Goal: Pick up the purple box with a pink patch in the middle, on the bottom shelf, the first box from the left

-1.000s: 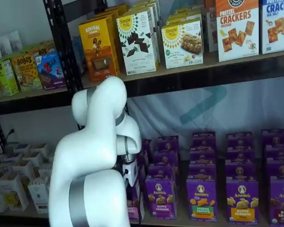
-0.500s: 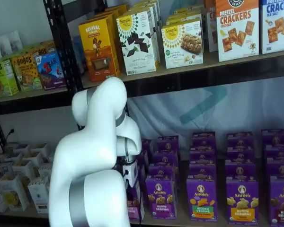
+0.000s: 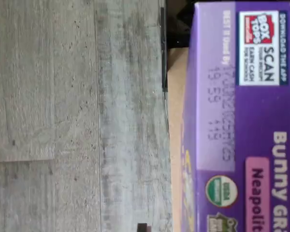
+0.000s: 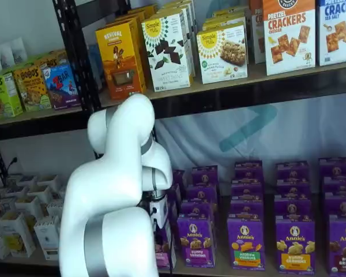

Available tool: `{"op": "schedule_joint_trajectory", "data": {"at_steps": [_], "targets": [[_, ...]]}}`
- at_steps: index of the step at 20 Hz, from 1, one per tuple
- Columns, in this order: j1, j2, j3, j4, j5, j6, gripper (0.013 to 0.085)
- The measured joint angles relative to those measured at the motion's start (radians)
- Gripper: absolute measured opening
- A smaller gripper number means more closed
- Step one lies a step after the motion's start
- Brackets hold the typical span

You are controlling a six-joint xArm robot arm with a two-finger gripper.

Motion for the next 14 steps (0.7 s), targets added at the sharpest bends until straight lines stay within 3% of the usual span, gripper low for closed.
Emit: {"op": "schedule_joint_trajectory", "data": {"at_steps": [4, 14], "targets": [[0.001, 0.003, -0.003, 0.004, 0.0, -0.002, 0.061], [0.004, 0.006, -0.004, 0.008, 0.0, -0.004, 0.041]]}}
